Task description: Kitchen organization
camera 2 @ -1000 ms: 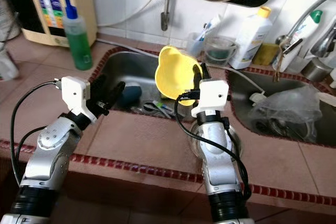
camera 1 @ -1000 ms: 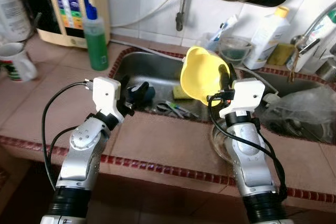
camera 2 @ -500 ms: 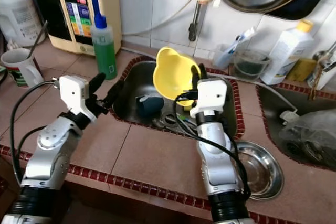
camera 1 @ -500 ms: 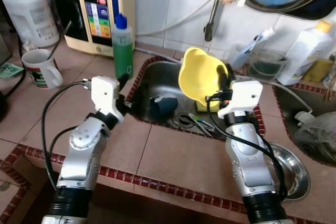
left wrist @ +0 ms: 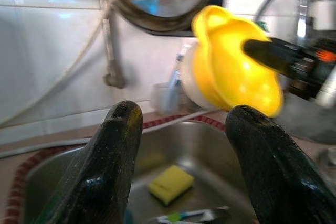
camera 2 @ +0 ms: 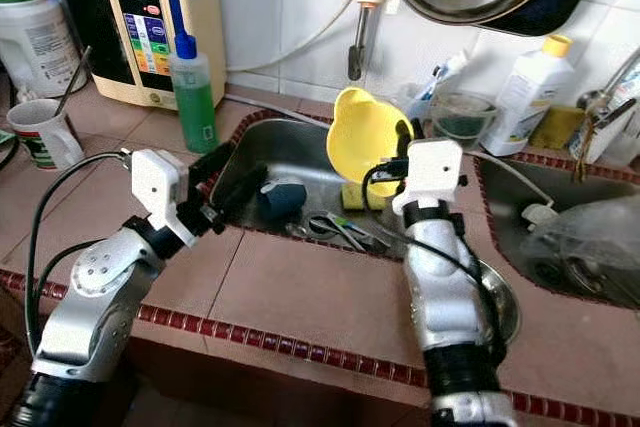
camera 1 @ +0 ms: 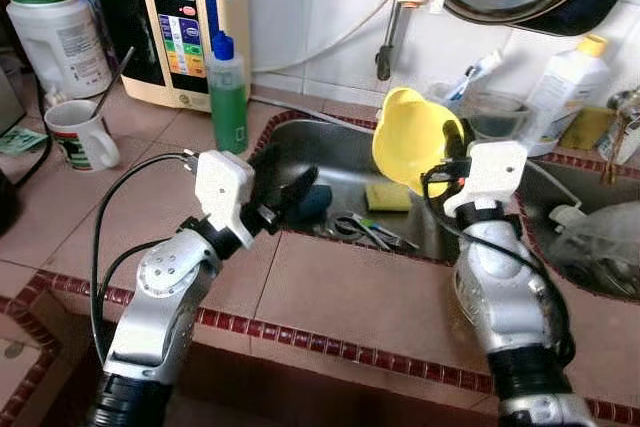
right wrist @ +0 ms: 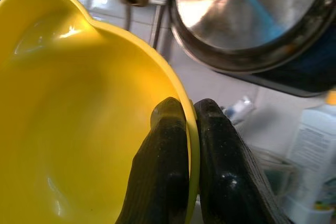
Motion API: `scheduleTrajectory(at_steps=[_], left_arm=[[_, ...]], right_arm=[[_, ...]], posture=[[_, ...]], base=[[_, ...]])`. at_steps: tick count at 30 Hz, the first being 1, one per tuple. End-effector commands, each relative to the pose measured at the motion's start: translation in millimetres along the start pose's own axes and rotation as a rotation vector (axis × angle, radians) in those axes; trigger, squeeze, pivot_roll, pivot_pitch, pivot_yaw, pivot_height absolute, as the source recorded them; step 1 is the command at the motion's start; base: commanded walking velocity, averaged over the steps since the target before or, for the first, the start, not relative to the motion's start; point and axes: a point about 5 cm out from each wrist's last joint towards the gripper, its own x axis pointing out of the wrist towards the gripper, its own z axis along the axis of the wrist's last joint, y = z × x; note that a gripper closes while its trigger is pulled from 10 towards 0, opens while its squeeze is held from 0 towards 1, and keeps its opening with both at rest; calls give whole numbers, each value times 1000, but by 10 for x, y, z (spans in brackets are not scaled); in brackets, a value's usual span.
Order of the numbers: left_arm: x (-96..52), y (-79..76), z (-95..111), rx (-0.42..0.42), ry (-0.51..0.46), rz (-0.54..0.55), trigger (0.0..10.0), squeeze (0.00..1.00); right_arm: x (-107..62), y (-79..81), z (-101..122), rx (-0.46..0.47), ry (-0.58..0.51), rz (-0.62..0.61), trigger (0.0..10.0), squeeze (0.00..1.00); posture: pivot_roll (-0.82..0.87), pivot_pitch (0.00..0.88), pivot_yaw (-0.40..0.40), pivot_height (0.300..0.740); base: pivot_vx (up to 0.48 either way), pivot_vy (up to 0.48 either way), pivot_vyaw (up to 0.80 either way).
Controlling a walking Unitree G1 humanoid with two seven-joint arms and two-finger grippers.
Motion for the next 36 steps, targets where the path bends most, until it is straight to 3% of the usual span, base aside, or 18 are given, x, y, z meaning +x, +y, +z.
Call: scheduleTrajectory(at_steps=[1,23,30,36], left_arm=[[9,-68,54,4,0,-52,10000,0],[-136,-341,254,-20,45,-199,10000,0],[-167,-439,353,-21,50,-236,10000,0],[-215,-516,301,-41,82,-246,10000,0]], right_arm=[[64,-70,53,6,-20,-18,10000,0],[338,-178,10,41,46,10,10000,0],[464,-159,-6,86,89,44,10000,0],[559,-117,-11,154,136,67,10000,0]], posture=[[79,30,-52,740],[91,155,-23,740],[104,213,-19,740],[103,233,-17,740]], base=[[0,0,0],[0,0,0],[0,0,0],[0,0,0]])
